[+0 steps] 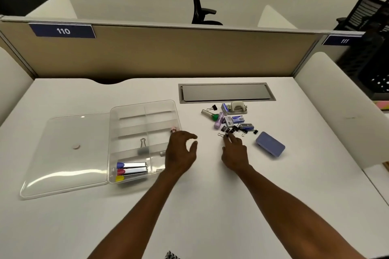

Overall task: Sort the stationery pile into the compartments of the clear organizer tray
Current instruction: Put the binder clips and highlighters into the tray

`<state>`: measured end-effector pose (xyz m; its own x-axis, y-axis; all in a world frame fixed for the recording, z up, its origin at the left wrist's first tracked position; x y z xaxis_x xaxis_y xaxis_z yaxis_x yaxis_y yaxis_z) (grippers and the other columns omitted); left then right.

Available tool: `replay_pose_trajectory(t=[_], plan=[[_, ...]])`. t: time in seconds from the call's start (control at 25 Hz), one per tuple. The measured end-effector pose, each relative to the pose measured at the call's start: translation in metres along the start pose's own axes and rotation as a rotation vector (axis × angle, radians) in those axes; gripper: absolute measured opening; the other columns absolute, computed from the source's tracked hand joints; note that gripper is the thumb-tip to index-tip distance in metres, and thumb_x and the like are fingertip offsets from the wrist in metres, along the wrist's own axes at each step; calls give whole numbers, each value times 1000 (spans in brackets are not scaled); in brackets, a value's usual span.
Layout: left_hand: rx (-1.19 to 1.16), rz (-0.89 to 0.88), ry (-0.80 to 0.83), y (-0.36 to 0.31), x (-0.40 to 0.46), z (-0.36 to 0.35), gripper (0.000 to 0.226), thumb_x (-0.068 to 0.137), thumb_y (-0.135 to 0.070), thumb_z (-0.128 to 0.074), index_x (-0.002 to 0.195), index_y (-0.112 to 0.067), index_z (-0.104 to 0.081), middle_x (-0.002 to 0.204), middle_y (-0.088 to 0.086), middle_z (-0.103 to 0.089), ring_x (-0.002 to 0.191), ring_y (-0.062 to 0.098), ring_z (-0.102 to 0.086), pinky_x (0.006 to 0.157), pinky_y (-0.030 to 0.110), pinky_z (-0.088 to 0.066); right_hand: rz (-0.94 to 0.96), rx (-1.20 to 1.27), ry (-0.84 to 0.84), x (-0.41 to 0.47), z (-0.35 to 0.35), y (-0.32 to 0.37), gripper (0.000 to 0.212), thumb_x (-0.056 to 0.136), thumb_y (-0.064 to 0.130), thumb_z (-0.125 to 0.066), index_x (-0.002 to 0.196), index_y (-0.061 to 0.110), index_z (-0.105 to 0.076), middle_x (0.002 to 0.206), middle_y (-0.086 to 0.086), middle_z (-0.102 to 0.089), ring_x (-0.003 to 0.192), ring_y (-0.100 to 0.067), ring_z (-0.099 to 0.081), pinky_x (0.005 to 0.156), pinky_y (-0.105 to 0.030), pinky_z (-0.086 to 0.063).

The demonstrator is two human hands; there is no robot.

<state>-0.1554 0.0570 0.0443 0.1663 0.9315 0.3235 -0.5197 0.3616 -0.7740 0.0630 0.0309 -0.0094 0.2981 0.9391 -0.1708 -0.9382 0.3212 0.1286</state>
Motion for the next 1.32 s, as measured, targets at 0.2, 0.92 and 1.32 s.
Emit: replay_pose_trajectory(t=[0.2,0.92,1.32], plan=[[-75,-28,245,-24,-17,-47,21,84,-23,-61,103,-21,-70,100,-8,-66,89,9,-62,78,31,-54,61,279,-229,-23,-14,10,26,86,14,-59,110,17,-67,115,-6,-65,108,-31,-57,83,-39,-46],[257,77,492,-5,-14,-96,12,86,-11,-63,97,-15,-65,115,1,-49,100,19,-54,75,25,-43,-97,346,-141,23,15,-38,26,83,35,-72,104,24,-61,120,-3,-62,115,-25,-52,86,-35,-47],[480,17,608,-14,30,-106,37,89,-13,-54,126,-13,-54,120,9,-53,112,28,-51,87,40,-48,-191,529,-119,29,4,-28,63,83,22,-72,141,20,-47,128,-6,-61,119,-26,-55,98,-38,-46]])
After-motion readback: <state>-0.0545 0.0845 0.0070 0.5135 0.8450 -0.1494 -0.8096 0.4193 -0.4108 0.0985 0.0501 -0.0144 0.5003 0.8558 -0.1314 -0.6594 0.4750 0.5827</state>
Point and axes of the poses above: each hand's wrist, its own x-axis towards the middle knuckle, its own z-axis out of the back of the hand, y = z × x, the point moved 1 cm from there along x, towards the middle knuckle
